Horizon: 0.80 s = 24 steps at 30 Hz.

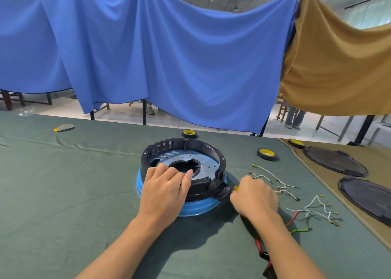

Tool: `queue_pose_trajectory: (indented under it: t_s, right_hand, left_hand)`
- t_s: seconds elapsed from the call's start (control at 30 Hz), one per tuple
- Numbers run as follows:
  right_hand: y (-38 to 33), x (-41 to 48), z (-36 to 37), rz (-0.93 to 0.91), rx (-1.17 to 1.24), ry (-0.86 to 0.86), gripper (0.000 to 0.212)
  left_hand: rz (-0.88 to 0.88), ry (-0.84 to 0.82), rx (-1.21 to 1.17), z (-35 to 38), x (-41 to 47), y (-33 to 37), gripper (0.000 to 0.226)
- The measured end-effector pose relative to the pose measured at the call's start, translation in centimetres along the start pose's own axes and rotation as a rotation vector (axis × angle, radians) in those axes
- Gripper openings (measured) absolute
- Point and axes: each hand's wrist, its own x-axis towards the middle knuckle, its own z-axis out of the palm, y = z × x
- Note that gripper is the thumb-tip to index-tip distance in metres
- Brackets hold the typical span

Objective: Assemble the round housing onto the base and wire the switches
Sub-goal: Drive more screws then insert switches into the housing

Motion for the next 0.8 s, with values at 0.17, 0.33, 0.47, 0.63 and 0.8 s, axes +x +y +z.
queue_pose_trajectory:
  t_s: [0.17, 0.33, 0.47, 0.63, 0.8]
  right_hand:
    - [-0.5, -0.3, -0.9, -0.06, -0.017, -0.094, 0.013]
    - [-2.0, -1.0, -4.8, -0.214, 0.159, -0.013, 0.024]
    - [-6.4, -5.1, -4.8, -0.537, 0.229, 0.052, 0.028]
    - [-8.5, -7.0, -1.8, -0.604, 0.161, 0.111, 0.038]
    - [-7.7, -5.9, -1.4, -0.549, 0.165, 0.078, 0.056]
  left_hand:
    - [-0.042, -0.097, -0.078, -0.7, -0.2, 0.1, 0.047]
    - [-0.263, -0.061, -0.21, -1.1, 0.6, -0.8, 0.043]
    - [-0.529, -0.094, -0.304, -0.7, 1.0, -2.0, 0.032]
    - [-0.6, -0.104, -0.342, -0.9, 0.9, -3.0, 0.034]
    - [-0.659, -0.043, -0.39, -1.4, 1.2, -3.7, 0.035]
